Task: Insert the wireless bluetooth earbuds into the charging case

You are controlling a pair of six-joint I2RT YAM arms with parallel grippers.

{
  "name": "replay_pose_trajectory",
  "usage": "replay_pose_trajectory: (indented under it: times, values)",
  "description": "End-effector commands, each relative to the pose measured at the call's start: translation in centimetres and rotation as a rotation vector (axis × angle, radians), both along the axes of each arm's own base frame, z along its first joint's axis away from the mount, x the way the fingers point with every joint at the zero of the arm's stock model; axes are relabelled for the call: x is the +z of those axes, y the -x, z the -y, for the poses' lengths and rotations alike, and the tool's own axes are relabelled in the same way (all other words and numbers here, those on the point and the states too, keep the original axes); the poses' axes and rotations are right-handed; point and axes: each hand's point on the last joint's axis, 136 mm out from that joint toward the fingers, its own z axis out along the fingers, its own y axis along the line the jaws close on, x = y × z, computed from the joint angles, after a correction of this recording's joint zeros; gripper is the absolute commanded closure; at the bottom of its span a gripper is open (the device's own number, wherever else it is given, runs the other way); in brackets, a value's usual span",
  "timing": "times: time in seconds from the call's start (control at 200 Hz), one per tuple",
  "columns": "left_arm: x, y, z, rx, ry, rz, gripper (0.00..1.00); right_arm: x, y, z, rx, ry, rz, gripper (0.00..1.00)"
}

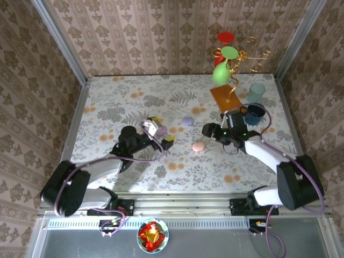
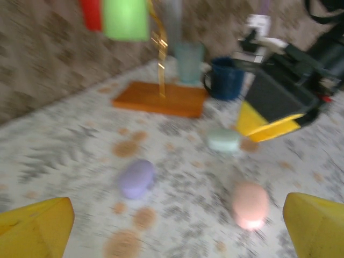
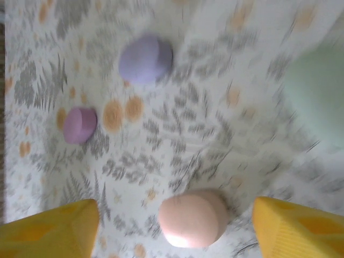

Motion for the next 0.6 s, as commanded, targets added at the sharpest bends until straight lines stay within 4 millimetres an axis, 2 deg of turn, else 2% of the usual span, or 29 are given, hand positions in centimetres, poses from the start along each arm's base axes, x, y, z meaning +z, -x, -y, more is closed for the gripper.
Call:
replay_pose_trajectory:
  times: [0.0,0.055,0.08,0.14,0.205,0.29,0.375,0.45,0.595]
  values:
    - [0.5,-2.4,-4.2,0.202,-0.012,-0.013,0.00,2.5,-1.1,5.8,-0.076,0.318,0.149,0.16]
    - [1.1,-3.3,-6.2,0.303,-0.039,0.015,0.00,4.3,-1.8,7.6,-0.094,0.438,0.236,0.10]
    - [1.3,-4.2,-8.2,0.389,-0.056,0.027,0.00,4.9,-2.1,8.5,-0.115,0.496,0.274,0.08]
    - [1.5,-5.0,-11.1,0.519,-0.102,0.059,0.00,6.1,-2.8,10.0,-0.106,0.627,0.377,0.05]
    - [1.4,-5.6,-14.2,0.648,-0.139,0.076,0.00,6.3,-3.4,12.1,-0.152,0.723,0.443,0.01]
    - [0.8,-5.9,-17.7,0.772,-0.182,0.089,0.00,5.4,-4.0,14.3,-0.234,0.686,0.449,0.00]
    - [-0.6,-6.4,-20.5,0.848,-0.204,0.079,0.00,4.1,-4.7,15.1,-0.247,0.702,0.485,0.00]
    - [-1.8,-6.9,-22.3,0.890,-0.167,0.051,0.00,3.0,-5.1,14.8,-0.225,0.661,0.517,0.00]
    - [-4.3,-8.6,-24.5,0.944,-0.135,-0.012,0.00,1.5,-5.8,14.5,-0.207,0.637,0.564,0.00]
